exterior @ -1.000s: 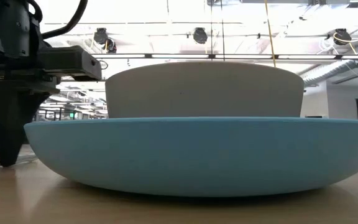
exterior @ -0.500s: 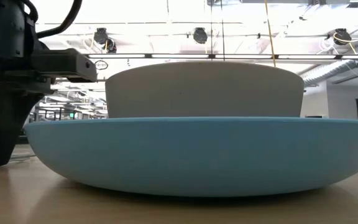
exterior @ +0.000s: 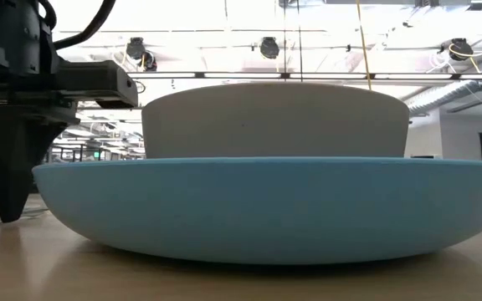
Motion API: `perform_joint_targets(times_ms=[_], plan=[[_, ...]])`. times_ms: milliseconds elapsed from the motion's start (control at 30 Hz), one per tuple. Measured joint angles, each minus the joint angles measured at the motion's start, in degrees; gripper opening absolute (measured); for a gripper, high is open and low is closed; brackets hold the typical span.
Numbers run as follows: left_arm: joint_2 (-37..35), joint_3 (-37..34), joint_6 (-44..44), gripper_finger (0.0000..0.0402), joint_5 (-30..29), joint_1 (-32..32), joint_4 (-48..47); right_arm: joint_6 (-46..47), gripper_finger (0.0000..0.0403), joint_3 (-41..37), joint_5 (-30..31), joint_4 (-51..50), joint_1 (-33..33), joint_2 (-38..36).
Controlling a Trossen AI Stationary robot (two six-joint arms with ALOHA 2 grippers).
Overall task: Pick and place plate/cup/fork/spoon on tray
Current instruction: Put the blue fork beside the blue plate
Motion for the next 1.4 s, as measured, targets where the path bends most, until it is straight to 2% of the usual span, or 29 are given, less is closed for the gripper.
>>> perform_joint_targets(times_ms=[967, 1400], plan=[[0.0, 0.2, -2.1, 0.0122, -0.9, 0.9, 4.1, 0.0, 0.0120, 0.0, 0.0, -1.4, 0.0, 0.0], [0.0, 0.2, -1.6, 0.0122, -0.7, 0.9, 1.4, 0.0, 0.0120, 0.0, 0.0, -2.0, 0.0, 0.0]])
